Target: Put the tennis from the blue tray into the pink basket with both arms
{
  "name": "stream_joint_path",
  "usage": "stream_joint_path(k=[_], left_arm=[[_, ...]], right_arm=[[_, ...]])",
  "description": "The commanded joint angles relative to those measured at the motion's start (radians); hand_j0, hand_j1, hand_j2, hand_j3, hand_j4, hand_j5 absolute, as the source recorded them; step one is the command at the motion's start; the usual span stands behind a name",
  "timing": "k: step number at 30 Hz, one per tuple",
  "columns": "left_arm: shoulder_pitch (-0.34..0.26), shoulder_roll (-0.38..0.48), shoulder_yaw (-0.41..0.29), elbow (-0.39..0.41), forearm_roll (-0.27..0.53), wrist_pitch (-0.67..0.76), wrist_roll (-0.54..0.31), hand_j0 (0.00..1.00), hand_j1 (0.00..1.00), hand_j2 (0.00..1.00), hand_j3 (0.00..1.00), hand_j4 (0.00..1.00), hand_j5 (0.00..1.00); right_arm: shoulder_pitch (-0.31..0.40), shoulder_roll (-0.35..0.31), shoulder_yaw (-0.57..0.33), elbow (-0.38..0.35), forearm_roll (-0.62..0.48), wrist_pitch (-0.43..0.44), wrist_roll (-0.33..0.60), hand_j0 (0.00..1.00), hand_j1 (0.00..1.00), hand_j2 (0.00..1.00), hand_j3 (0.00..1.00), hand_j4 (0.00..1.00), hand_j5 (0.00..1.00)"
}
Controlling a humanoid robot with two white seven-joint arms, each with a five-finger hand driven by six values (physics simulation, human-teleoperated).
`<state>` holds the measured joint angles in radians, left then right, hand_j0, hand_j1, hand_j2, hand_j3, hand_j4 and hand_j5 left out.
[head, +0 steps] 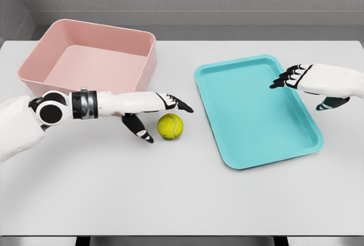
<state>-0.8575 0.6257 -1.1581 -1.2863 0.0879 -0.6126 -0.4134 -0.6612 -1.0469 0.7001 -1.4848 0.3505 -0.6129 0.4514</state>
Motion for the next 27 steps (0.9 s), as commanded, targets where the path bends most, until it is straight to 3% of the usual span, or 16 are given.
stream_joint_path(k=[1, 27], left_arm=[[0.0, -0.02, -0.012, 0.024, 0.007, 0.002, 0.001, 1.0, 1.0, 1.0, 1.0, 1.0, 1.0], [-0.003, -0.078, -0.025, 0.11, 0.007, 0.002, 0.001, 1.0, 1.0, 1.0, 1.0, 1.0, 1.0]], right_arm=[[0.0, -0.002, -0.001, 0.0, -0.005, 0.002, 0.0, 1.0, 1.0, 1.0, 1.0, 1.0, 1.0], [0.003, 0.004, -0.002, -0.002, -0.005, 0.002, 0.0, 1.0, 1.0, 1.0, 1.0, 1.0, 1.0]])
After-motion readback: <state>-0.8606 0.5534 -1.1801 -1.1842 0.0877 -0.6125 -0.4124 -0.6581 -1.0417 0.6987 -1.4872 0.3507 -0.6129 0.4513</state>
